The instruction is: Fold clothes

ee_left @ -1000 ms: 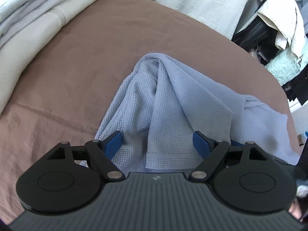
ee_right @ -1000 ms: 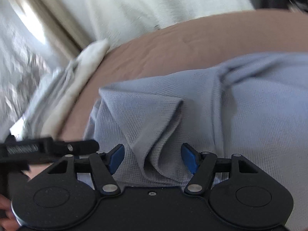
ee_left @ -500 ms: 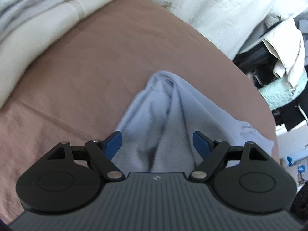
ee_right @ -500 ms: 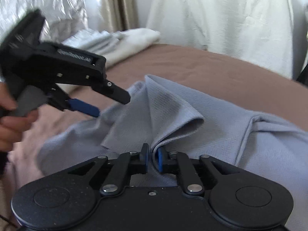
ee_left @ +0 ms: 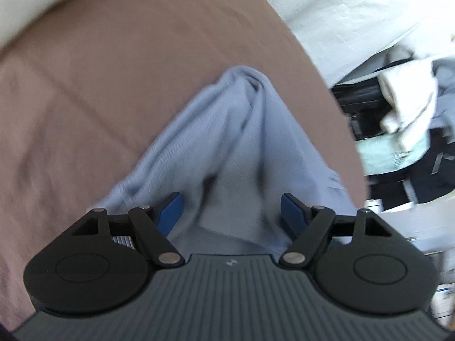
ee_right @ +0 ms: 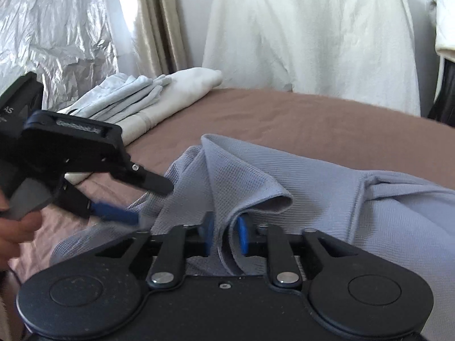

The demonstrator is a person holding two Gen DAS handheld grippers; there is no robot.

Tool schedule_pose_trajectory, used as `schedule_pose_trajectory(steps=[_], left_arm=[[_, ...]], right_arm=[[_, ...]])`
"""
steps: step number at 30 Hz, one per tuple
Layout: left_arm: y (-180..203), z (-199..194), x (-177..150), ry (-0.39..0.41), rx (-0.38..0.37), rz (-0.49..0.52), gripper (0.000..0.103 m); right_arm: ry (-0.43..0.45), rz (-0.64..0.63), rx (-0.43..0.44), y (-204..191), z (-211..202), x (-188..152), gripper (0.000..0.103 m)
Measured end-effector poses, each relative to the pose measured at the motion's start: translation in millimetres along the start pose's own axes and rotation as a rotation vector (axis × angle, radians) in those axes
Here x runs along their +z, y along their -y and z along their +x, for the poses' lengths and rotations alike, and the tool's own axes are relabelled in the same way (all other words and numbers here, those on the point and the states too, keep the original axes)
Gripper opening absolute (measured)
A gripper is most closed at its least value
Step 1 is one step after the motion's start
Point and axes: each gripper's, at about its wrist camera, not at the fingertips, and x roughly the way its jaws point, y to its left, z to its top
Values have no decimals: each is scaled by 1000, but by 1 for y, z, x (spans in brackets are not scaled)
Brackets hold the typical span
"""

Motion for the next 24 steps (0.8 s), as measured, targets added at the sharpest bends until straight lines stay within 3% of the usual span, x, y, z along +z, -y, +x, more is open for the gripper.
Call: schedule_pose_trajectory(steps=[3,5,10,20,24], left_arm=[[10,-13,-4,94,71,54,75],[17,-14,-3,115,85,101,75],[26,-6,-3,87,7,116,75],[27,-14,-2,80,1,118,76],[22,-12,5,78,16,114,75]], right_arm=[[-5,-92,13,-17,4,-8,8],[-34,-152,11,-26,8,-12,10],[-63,-134,6,-28,8,-12,13],[-106,-189,137,-45,4,-8,16],[-99,-198,155,-51,-3,-1,32]])
